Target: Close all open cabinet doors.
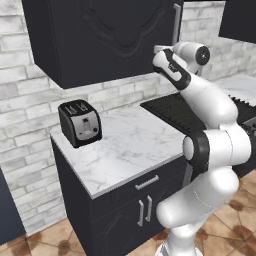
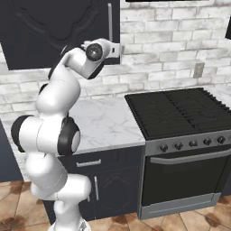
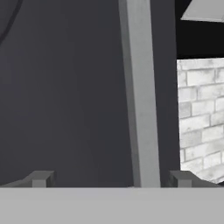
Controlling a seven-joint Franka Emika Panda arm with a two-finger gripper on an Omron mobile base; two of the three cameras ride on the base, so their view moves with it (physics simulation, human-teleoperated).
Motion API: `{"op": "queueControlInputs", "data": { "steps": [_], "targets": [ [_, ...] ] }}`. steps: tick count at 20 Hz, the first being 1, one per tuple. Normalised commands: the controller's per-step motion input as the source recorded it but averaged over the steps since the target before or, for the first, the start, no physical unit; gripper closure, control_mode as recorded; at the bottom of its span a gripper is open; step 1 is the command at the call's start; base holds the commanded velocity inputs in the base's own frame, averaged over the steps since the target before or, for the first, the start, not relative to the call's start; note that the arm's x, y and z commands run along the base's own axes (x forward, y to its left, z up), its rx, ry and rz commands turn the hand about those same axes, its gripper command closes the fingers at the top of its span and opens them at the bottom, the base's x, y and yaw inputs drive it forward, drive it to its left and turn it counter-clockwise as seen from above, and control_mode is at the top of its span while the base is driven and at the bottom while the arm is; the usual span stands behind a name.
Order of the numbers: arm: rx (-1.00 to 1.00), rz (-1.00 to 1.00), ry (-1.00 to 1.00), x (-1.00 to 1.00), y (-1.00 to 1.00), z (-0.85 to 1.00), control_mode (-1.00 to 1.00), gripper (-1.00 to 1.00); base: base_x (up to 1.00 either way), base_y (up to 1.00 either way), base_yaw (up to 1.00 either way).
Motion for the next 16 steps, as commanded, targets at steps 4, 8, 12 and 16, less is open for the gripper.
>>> {"op": "queueControlInputs", "data": {
  "steps": [4,8,12,16],
  "targets": [
    [0.0,0.0,0.0,0.48,0.06,-0.09,-1.0,-1.0,0.0,0.0,0.0],
    [0.0,0.0,0.0,0.55,0.11,-0.09,-1.0,-1.0,0.0,0.0,0.0],
    [0.0,0.0,0.0,0.53,0.11,-0.06,-1.0,-1.0,0.0,0.0,0.0],
    [0.0,0.0,0.0,0.5,0.08,-0.04,-1.0,-1.0,0.0,0.0,0.0]
  ]
}}
